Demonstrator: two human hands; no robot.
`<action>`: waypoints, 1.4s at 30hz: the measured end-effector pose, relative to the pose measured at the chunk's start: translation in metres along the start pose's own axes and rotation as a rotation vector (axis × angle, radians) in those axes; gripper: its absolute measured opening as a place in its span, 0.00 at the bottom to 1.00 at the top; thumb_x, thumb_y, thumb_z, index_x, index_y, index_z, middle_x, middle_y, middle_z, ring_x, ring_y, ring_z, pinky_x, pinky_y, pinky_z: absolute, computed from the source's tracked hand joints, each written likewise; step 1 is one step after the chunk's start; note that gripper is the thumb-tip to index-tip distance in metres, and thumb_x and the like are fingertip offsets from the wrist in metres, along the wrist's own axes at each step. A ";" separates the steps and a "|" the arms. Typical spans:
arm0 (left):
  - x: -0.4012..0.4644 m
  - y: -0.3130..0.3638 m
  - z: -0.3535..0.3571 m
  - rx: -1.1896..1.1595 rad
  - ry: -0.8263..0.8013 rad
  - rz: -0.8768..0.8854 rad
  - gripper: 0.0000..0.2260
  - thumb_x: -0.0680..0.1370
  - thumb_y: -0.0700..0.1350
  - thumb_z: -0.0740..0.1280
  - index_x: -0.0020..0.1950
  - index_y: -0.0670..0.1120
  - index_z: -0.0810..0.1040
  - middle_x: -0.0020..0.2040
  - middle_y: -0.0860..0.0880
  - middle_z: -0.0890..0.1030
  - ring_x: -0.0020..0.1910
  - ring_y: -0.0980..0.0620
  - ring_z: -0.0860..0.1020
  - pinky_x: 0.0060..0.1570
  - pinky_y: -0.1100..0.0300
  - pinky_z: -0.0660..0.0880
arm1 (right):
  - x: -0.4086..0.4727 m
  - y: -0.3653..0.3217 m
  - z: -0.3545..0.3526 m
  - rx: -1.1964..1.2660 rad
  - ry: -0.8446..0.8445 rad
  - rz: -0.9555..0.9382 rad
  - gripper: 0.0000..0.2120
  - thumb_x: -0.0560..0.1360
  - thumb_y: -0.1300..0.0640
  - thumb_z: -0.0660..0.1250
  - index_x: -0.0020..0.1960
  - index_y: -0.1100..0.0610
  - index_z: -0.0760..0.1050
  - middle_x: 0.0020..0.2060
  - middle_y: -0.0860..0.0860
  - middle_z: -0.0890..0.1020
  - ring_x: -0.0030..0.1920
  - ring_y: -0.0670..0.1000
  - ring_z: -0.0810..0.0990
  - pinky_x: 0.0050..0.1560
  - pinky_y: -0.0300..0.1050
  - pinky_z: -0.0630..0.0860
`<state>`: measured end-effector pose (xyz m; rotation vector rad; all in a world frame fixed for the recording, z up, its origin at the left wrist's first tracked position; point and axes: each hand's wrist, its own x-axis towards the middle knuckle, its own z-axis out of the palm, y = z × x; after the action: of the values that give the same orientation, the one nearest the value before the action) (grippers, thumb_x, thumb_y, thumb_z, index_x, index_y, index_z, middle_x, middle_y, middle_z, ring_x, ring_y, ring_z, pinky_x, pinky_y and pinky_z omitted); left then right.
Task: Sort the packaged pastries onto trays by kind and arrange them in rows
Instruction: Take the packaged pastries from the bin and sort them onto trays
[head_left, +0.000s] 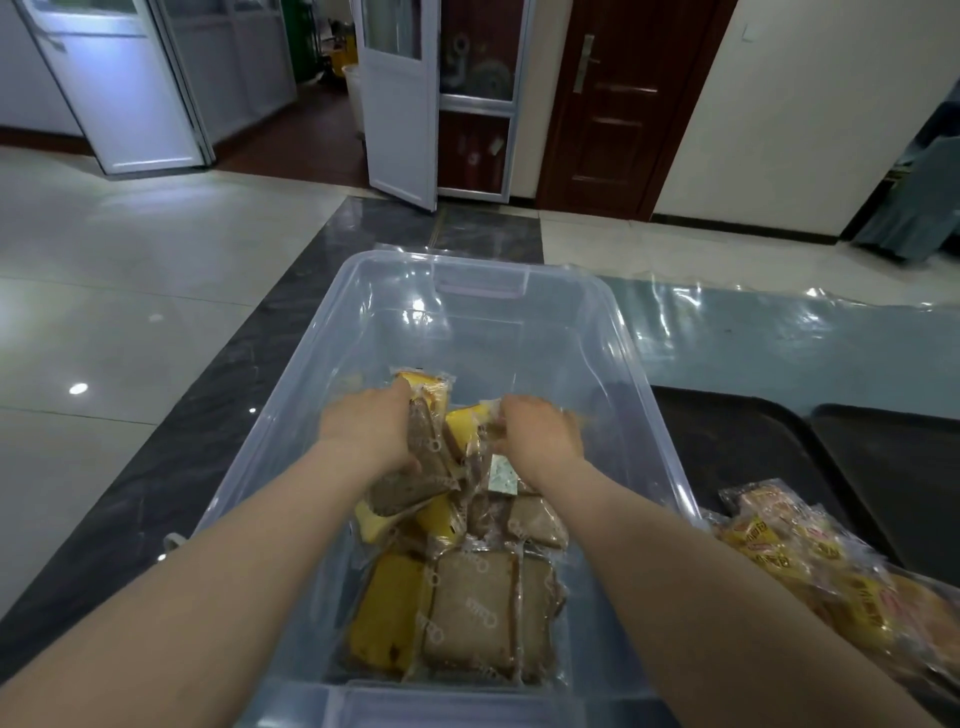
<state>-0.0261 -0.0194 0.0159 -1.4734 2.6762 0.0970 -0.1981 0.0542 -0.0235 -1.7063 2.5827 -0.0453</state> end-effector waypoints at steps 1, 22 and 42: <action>0.000 0.000 -0.001 -0.041 0.004 0.000 0.31 0.65 0.58 0.76 0.60 0.50 0.65 0.53 0.48 0.77 0.51 0.46 0.77 0.41 0.54 0.72 | 0.000 -0.001 -0.004 0.019 0.030 0.001 0.10 0.77 0.60 0.66 0.57 0.54 0.72 0.55 0.52 0.79 0.56 0.56 0.77 0.58 0.53 0.69; -0.058 0.063 -0.089 -1.237 0.351 0.141 0.16 0.70 0.51 0.73 0.52 0.58 0.68 0.47 0.54 0.79 0.46 0.56 0.79 0.42 0.58 0.76 | -0.093 0.080 -0.144 1.017 0.603 -0.006 0.12 0.68 0.41 0.72 0.46 0.35 0.70 0.41 0.33 0.78 0.45 0.33 0.77 0.39 0.30 0.73; -0.100 0.474 -0.027 -1.112 0.055 0.304 0.14 0.73 0.42 0.71 0.54 0.54 0.72 0.47 0.56 0.81 0.43 0.62 0.79 0.38 0.69 0.74 | -0.253 0.498 -0.065 1.110 0.649 0.254 0.12 0.73 0.51 0.72 0.50 0.37 0.74 0.46 0.36 0.81 0.46 0.38 0.80 0.43 0.36 0.74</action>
<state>-0.3748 0.3153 0.0602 -1.1300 2.9510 1.8000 -0.5602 0.4826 0.0223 -0.9794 2.2066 -1.8415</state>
